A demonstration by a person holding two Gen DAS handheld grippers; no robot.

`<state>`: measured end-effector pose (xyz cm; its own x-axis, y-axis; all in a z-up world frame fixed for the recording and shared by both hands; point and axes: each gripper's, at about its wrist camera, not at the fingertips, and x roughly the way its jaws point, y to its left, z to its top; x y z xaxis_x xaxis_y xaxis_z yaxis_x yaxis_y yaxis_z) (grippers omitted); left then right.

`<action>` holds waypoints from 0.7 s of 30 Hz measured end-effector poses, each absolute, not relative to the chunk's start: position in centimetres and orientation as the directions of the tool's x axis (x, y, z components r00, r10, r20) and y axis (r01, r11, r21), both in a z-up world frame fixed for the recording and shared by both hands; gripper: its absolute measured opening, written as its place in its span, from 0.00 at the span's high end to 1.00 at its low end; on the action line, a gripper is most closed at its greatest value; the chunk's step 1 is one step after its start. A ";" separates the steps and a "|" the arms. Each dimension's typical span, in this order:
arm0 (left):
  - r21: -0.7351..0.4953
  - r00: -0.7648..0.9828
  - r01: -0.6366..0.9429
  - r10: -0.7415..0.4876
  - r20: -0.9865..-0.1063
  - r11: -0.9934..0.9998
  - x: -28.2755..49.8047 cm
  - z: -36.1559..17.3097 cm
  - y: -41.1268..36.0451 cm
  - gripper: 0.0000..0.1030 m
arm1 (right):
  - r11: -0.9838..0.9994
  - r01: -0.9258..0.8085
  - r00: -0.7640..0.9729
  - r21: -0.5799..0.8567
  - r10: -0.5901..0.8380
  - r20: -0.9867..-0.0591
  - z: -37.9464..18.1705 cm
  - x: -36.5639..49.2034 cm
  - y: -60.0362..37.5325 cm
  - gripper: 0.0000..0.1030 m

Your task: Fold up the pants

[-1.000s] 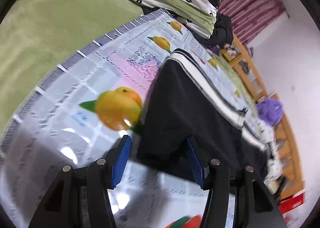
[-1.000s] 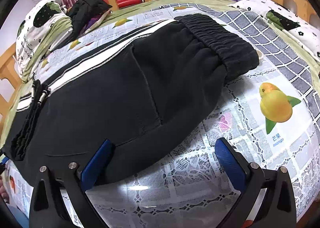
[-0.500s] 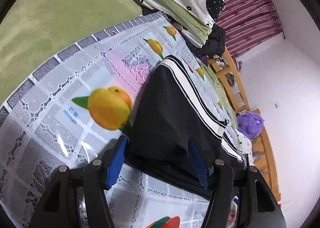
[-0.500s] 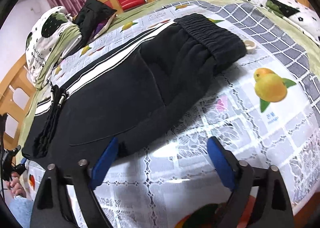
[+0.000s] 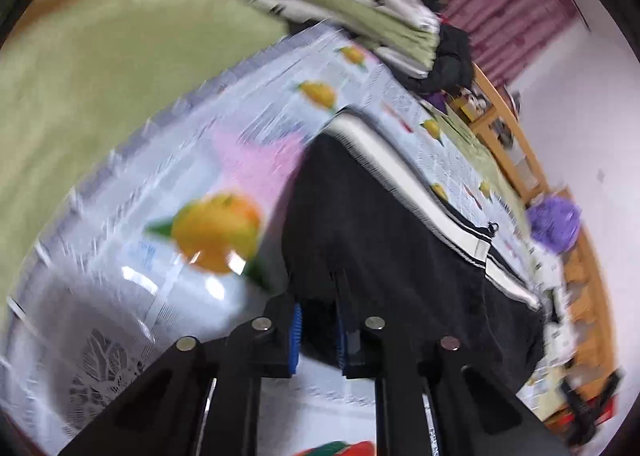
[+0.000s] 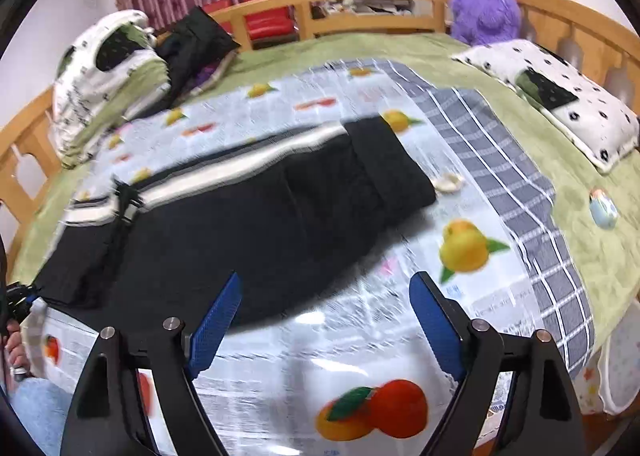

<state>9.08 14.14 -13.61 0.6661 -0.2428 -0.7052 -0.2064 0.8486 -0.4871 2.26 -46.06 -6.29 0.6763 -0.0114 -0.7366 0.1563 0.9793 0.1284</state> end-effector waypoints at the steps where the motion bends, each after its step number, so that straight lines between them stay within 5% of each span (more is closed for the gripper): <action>1: -0.453 0.673 -0.178 -0.228 -0.704 0.873 9.3 -12.0 13.0 0.88 | 0.980 0.152 0.679 0.130 -0.008 -0.734 -5.7 2.4 -45.8 0.18; 11: -0.240 0.684 0.175 -0.293 -0.668 0.955 11.1 1.1 -3.8 0.90 | 0.972 0.092 0.742 0.216 0.078 -0.666 -3.8 3.1 -45.7 0.19; 21: -0.384 0.527 0.388 -0.544 -0.653 0.838 12.0 -3.4 -19.5 0.90 | 0.927 0.266 0.710 0.266 -0.002 -0.704 -7.4 0.9 -53.3 0.24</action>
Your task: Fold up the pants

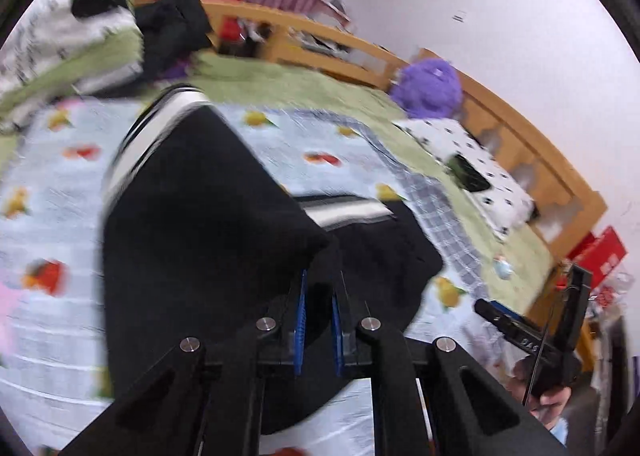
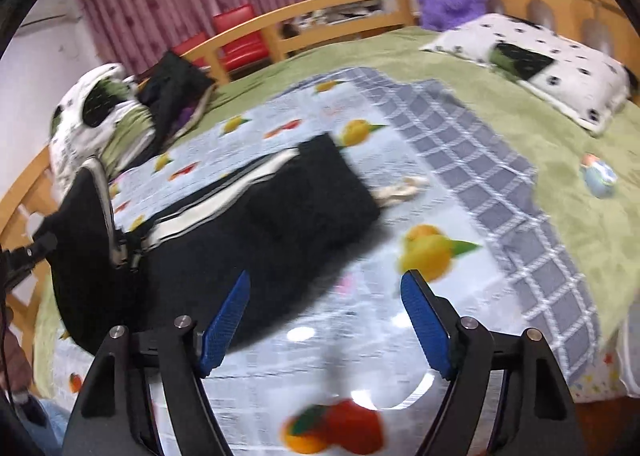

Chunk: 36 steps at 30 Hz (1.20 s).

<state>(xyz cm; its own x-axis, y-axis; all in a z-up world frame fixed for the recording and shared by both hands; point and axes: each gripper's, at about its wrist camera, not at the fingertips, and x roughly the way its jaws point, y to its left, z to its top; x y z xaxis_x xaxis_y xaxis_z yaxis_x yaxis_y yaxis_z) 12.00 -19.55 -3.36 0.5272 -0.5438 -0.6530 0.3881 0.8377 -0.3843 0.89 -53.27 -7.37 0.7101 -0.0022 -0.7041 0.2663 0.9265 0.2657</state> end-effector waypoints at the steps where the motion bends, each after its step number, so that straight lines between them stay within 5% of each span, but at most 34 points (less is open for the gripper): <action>1: -0.403 0.504 0.394 -0.561 -0.657 0.826 11.9 -4.2 -20.4 0.90 | 0.920 0.280 0.705 0.275 -0.003 -0.709 -7.7 0.6 -53.8 0.24; 9: -0.431 0.344 0.412 -0.575 -0.742 0.803 11.3 -9.1 -21.7 0.88 | 0.907 0.258 0.682 0.332 0.072 -0.728 -9.2 1.4 -53.6 0.24; 12: -0.437 0.343 0.432 -0.592 -0.729 0.789 10.8 -7.8 -18.9 0.74 | 0.909 0.198 0.672 0.368 0.147 -0.726 -9.7 3.1 -51.3 0.24; 14: -0.422 0.387 0.413 -0.576 -0.720 0.807 10.5 -6.7 -16.0 0.52 | 0.909 0.144 0.670 0.391 0.201 -0.714 -9.7 4.8 -49.2 0.24; 16: -0.438 0.413 0.415 -0.594 -0.690 0.797 10.2 -5.9 -12.9 0.46 | 0.891 0.084 0.661 0.445 0.285 -0.694 -9.7 6.5 -47.1 0.24; 24: -0.284 0.576 0.197 -0.345 -0.741 0.938 11.1 -7.3 -2.7 0.46 | 0.867 -0.011 0.510 0.499 0.434 -0.743 -13.1 13.6 -37.7 0.28; 29: -0.344 0.578 0.109 -0.341 -0.742 0.933 11.9 -8.1 1.2 0.46 | 0.866 0.021 0.459 0.500 0.436 -0.774 -15.7 16.1 -34.6 0.51; 33: -0.365 0.595 0.088 -0.343 -0.727 0.927 12.0 -8.0 1.9 0.46 | 0.888 -0.075 0.442 0.454 0.438 -0.783 -14.7 16.8 -32.2 0.87; 36: -0.374 0.581 0.097 -0.357 -0.731 0.922 12.0 -8.5 1.4 0.46 | 0.882 -0.106 0.544 0.460 0.439 -0.715 -10.9 15.7 -34.0 0.89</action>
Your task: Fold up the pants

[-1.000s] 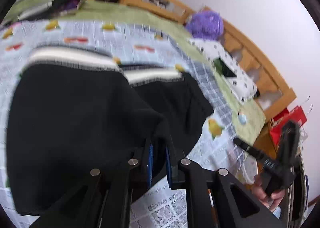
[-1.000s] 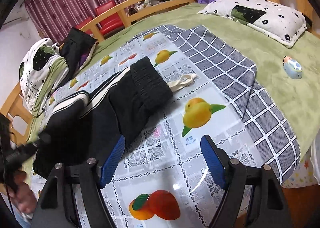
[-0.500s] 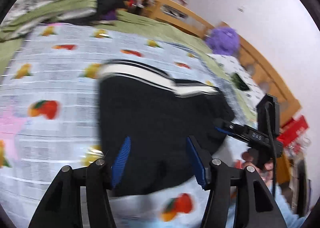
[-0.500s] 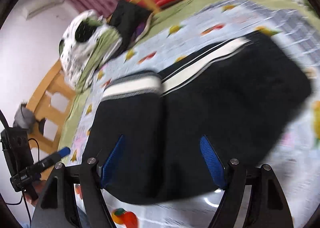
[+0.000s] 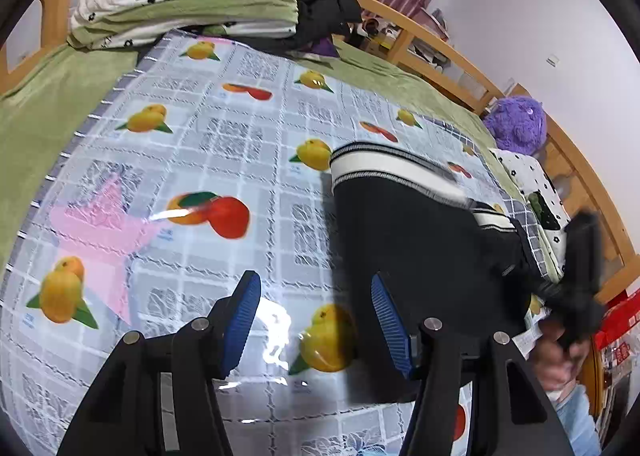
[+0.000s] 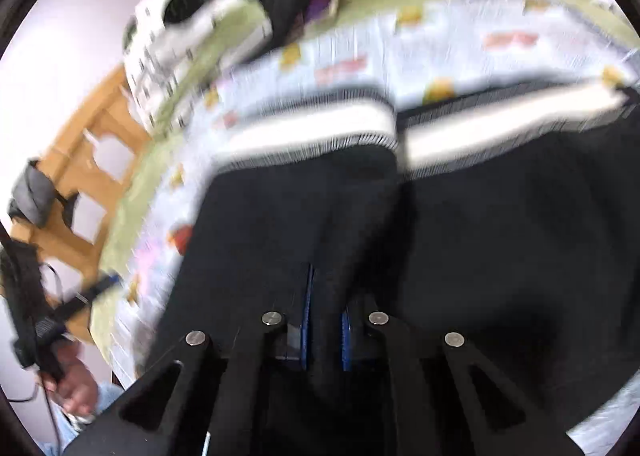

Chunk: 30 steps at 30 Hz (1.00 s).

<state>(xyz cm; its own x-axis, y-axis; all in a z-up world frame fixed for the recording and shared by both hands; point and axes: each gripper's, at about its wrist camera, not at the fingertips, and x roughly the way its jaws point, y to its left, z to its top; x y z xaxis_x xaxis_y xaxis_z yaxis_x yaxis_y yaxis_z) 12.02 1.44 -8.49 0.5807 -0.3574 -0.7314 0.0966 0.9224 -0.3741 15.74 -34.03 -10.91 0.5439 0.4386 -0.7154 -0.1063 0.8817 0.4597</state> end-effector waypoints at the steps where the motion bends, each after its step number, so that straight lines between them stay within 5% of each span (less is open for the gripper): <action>1: -0.380 0.575 0.104 -0.368 -0.731 0.919 11.9 -8.7 1.2 0.46 | 0.883 -0.112 0.570 0.456 0.433 -0.698 -9.8 15.4 -34.8 0.90; 8: -0.403 0.525 0.203 -0.447 -0.725 0.892 11.2 -9.5 -2.8 0.46 | 0.952 -0.034 0.693 0.304 0.242 -0.679 -4.8 12.6 -42.9 0.90; 16: -0.373 0.416 0.399 -0.528 -0.740 0.838 8.4 -10.6 -10.5 0.46 | 0.965 0.124 0.625 0.233 0.106 -0.773 -8.6 13.3 -52.6 0.89; 23: -0.220 0.371 0.525 -0.454 -0.810 0.822 5.2 -12.7 -16.6 0.38 | 0.979 0.123 0.648 0.161 0.044 -0.761 -9.4 12.1 -53.0 0.70; 25: -0.177 0.378 0.520 -0.410 -0.830 0.836 5.3 -13.8 -18.0 0.38 | 0.975 0.144 0.680 0.168 0.026 -0.733 -9.0 11.2 -53.8 0.52; 30: -0.086 0.498 0.423 -0.310 -0.810 0.902 6.7 -14.3 -19.3 0.45 | 0.931 0.204 0.645 0.303 0.105 -0.757 -12.1 12.4 -56.0 0.44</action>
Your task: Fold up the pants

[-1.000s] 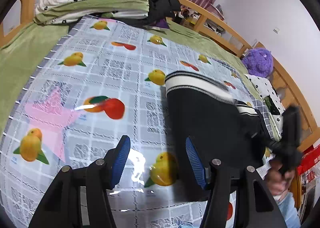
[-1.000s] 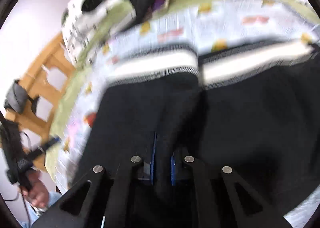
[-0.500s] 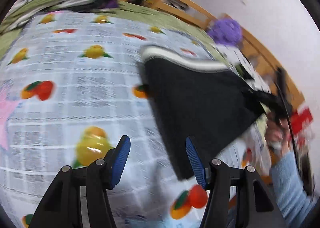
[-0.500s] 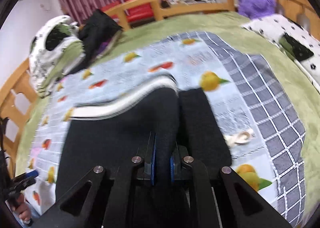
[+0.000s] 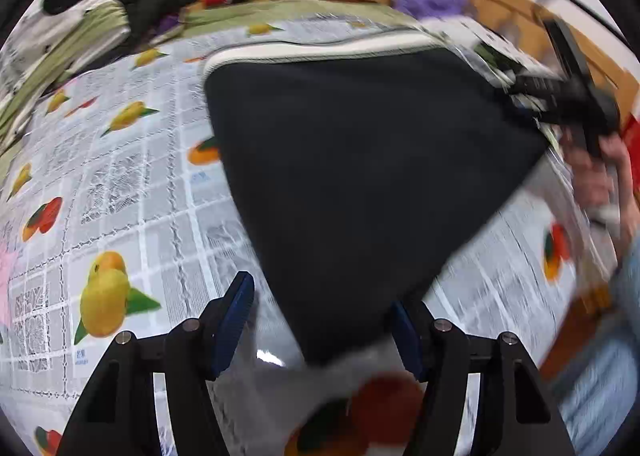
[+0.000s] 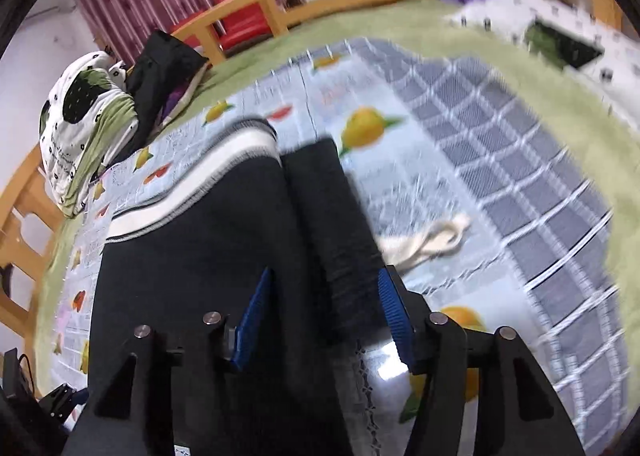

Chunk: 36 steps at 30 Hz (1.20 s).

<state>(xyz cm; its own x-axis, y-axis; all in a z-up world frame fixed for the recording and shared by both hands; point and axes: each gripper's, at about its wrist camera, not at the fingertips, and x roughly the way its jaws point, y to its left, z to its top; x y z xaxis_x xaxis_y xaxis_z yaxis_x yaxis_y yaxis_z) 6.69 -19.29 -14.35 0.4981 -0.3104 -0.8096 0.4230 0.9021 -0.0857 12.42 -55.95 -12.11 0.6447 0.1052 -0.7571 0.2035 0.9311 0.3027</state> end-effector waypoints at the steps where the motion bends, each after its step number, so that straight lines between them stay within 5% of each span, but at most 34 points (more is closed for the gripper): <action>1: -0.118 0.485 0.416 -0.330 -0.810 0.902 7.1 -14.5 -19.2 0.65 | 0.935 0.197 0.642 0.294 0.104 -0.760 -12.6 12.6 -55.7 0.40; 5: -0.105 0.557 0.378 -0.317 -0.768 0.920 7.1 -13.6 -18.1 0.80 | 0.940 0.188 0.626 0.283 0.108 -0.772 -13.0 13.0 -54.7 0.43; 9: -0.173 0.561 0.319 -0.333 -0.758 0.932 7.9 -12.1 -14.3 0.82 | 0.933 0.157 0.629 0.323 0.158 -0.761 -12.6 12.2 -52.7 0.58; 14: -0.190 0.578 0.243 -0.299 -0.759 0.951 7.8 -11.0 -7.8 0.82 | 0.951 0.076 0.602 0.299 0.196 -0.774 -12.1 12.0 -46.6 0.63; 18: -0.193 0.583 0.171 -0.257 -0.771 0.966 6.7 -10.6 -1.7 0.82 | 0.923 -0.038 0.556 0.383 0.338 -0.759 -11.9 12.1 -41.0 0.84; 21: -0.178 0.573 0.133 -0.222 -0.789 0.975 6.0 -10.7 1.6 0.81 | 0.925 -0.087 0.540 0.370 0.356 -0.763 -11.9 11.5 -36.3 0.84; 27: -0.139 0.472 0.162 -0.200 -0.858 0.977 4.3 -12.2 3.6 0.70 | 0.954 -0.116 0.595 0.276 0.290 -0.750 -10.4 11.4 -32.6 0.79; 31: -0.120 0.531 0.156 -0.186 -0.827 0.980 2.3 -10.6 5.8 0.49 | 0.949 -0.057 0.600 0.310 0.280 -0.750 -10.6 14.3 -33.3 0.62; 34: -0.153 0.556 0.100 -0.182 -0.811 0.983 2.3 -9.4 7.8 0.46 | 0.952 -0.051 0.583 0.303 0.275 -0.764 -11.3 16.8 -32.6 0.58; 35: -0.165 0.562 0.084 -0.183 -0.807 0.983 2.7 -9.2 8.3 0.46 | 0.956 -0.060 0.578 0.288 0.268 -0.771 -11.4 17.3 -32.0 0.60; 36: -0.182 0.570 0.065 -0.186 -0.801 0.981 3.3 -8.8 8.9 0.46 | 0.960 -0.077 0.574 0.269 0.263 -0.775 -11.3 17.6 -31.4 0.84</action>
